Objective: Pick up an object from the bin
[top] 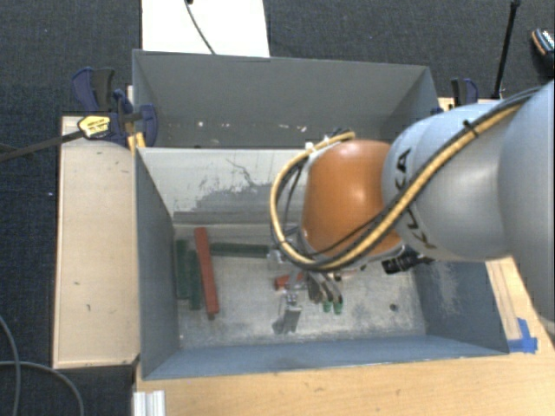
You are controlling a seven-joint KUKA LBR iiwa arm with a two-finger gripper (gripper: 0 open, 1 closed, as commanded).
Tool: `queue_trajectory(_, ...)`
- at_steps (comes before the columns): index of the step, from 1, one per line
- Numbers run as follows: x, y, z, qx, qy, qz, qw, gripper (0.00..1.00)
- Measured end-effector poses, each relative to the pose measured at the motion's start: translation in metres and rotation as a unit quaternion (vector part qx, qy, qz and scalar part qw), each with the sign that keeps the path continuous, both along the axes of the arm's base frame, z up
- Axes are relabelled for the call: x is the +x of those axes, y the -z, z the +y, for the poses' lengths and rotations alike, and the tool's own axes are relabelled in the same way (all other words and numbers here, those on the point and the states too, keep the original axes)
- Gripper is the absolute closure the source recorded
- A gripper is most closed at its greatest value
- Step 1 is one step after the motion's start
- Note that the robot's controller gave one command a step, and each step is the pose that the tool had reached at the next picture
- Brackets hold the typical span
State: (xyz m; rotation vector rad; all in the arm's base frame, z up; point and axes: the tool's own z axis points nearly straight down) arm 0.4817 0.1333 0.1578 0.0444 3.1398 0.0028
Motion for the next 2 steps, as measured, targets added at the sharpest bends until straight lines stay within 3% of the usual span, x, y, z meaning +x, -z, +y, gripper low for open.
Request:
queue_trajectory(1, 0.0580, 0.0909, -0.0460, -0.002, -0.029, 0.0008, 0.9996, 0.00)
queue_trajectory(2, 0.0584, 0.0874, -0.0430, 0.000, -0.030, -0.0009, 0.9996, 1.00)
